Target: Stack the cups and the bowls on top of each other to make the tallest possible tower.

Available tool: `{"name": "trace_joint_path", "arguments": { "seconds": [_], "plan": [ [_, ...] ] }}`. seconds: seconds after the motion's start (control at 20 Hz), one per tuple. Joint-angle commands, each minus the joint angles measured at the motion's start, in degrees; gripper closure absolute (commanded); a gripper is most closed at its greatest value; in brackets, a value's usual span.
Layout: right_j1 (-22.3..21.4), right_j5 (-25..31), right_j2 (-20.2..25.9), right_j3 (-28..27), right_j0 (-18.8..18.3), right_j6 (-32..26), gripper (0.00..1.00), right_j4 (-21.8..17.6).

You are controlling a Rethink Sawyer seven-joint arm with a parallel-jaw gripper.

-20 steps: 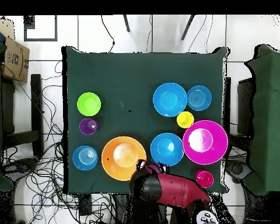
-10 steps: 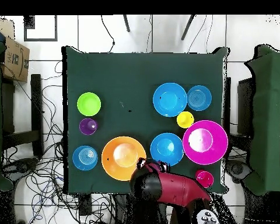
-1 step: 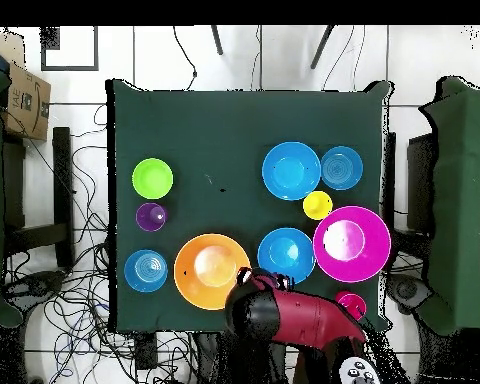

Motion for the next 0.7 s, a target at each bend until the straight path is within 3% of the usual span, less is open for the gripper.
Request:
{"name": "trace_joint_path", "arguments": {
  "seconds": [0.05, 0.35, 0.7],
  "plan": [
    [0.92, 6.47, 5.8, -4.16, 0.08, 0.5, 0.0, -1.5],
    [0.2, 10.71, 7.06, -6.46, -0.67, -0.83, 0.0, -0.74],
    [4.26, 10.09, 7.92, -10.15, -2.66, -1.84, 0.0, -2.59]
  ]
}}
